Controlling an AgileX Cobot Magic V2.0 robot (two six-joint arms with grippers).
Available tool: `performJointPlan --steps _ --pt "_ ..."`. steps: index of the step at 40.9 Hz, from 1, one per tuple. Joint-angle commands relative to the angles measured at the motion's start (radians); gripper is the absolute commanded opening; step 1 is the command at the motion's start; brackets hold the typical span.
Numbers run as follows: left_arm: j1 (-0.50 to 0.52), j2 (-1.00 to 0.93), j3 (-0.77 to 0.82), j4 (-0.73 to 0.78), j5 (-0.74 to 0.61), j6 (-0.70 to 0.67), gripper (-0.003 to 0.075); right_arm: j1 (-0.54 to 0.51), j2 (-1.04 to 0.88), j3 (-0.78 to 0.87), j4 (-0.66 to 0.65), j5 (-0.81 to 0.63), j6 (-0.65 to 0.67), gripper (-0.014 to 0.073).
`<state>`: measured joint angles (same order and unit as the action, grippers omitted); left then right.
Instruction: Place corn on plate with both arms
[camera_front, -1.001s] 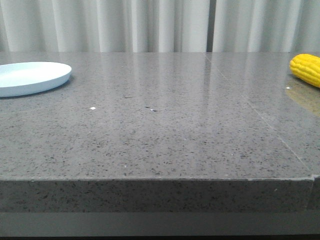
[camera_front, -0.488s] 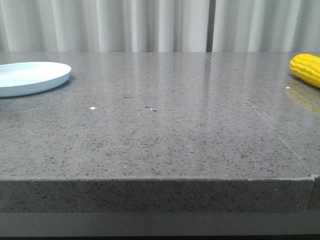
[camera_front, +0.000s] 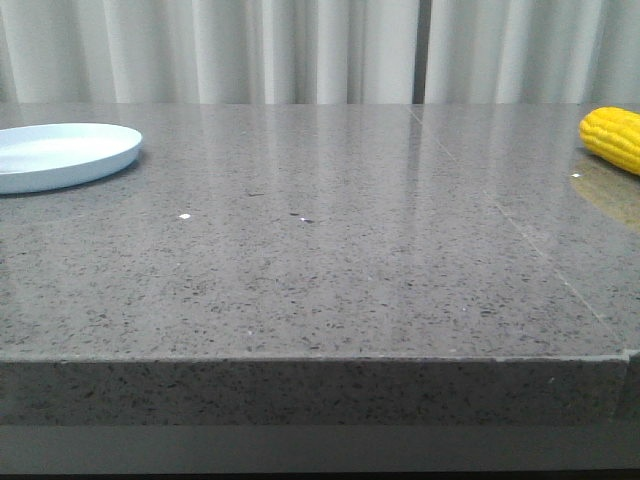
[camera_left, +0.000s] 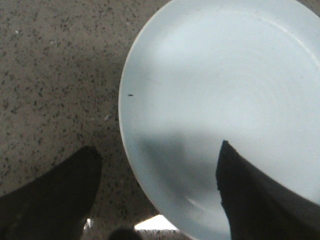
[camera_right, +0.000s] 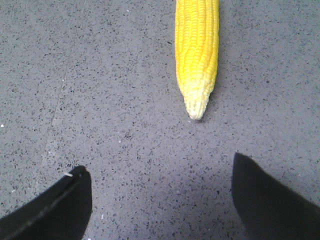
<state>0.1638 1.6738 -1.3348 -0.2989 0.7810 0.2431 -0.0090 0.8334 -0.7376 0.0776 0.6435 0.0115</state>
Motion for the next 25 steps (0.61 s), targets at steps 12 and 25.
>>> performJointPlan --steps 12,25 --pt "0.001 0.076 -0.11 -0.028 -0.064 0.003 0.0386 -0.002 -0.002 -0.032 -0.007 -0.056 -0.003 0.0601" --pt "0.001 0.111 -0.11 -0.024 -0.069 0.003 0.0277 -0.002 -0.002 -0.032 -0.007 -0.056 -0.003 0.0601"
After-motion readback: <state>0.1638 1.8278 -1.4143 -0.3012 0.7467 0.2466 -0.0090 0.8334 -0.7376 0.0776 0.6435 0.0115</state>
